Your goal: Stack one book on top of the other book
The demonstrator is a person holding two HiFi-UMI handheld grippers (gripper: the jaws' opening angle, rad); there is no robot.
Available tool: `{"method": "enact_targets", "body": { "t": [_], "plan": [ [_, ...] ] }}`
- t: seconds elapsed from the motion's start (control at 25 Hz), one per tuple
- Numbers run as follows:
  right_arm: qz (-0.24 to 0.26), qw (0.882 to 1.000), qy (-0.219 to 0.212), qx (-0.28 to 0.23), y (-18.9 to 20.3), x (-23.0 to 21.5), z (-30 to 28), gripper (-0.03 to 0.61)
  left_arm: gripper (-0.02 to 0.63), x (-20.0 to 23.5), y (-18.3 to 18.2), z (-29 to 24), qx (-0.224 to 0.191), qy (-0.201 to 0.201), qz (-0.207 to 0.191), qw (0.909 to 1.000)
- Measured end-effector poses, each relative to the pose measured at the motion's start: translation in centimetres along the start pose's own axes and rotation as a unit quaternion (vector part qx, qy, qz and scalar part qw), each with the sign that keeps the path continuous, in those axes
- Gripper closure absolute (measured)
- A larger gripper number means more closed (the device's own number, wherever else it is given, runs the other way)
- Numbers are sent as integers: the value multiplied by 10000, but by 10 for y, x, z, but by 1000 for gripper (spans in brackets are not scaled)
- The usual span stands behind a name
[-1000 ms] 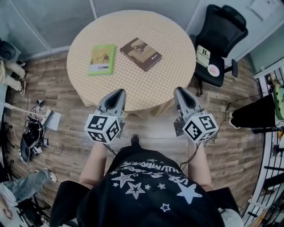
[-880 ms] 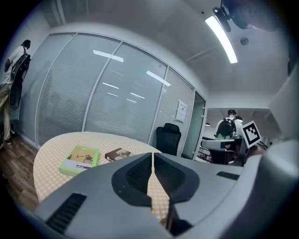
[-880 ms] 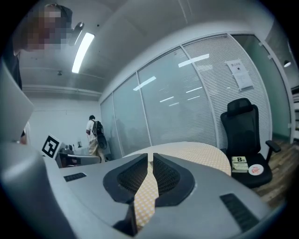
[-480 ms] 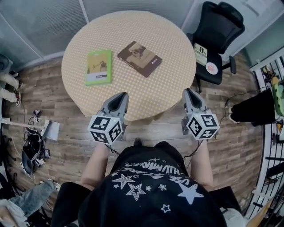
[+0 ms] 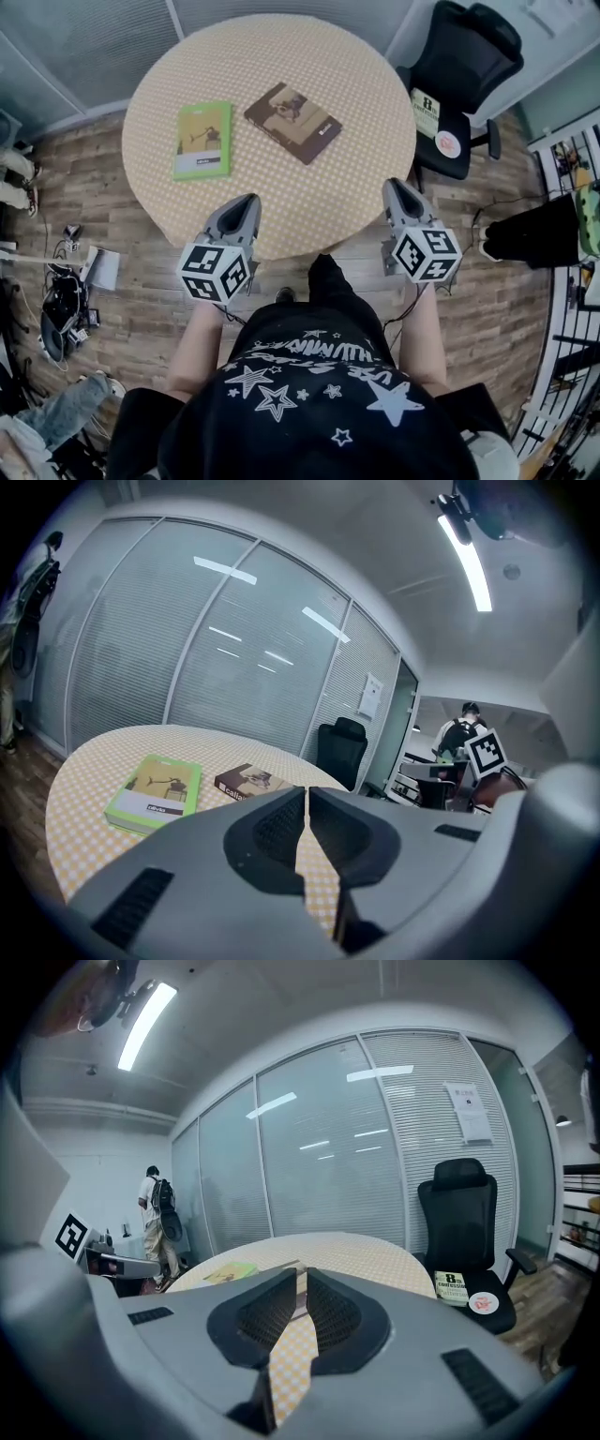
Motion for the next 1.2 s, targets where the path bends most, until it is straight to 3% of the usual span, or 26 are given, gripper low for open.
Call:
{"method": "enact_targets", "body": {
  "t": [0.24, 0.72, 1.2],
  "plan": [
    [-24, 9996, -258, 74, -6, -13, -45, 532, 592, 16, -3, -14, 53, -355, 86, 9993],
    [-198, 9972, -627, 358, -20, -69, -122, 532, 592, 26, -17, -91, 290, -632, 139, 9975],
    [-24, 9827, -1641, 863, -21, -76, -211, 531, 592, 35, -10, -127, 470, -1381, 393, 9885]
  ]
}}
Point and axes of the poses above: the fingertips, and each gripper's own axes: z backward along the fingers, x to its left, y out of its underside, the point moved 6 cm from there along z, backward along the fingers, and after that the axes turned 9 degrees about y, right-handed, at the moved point
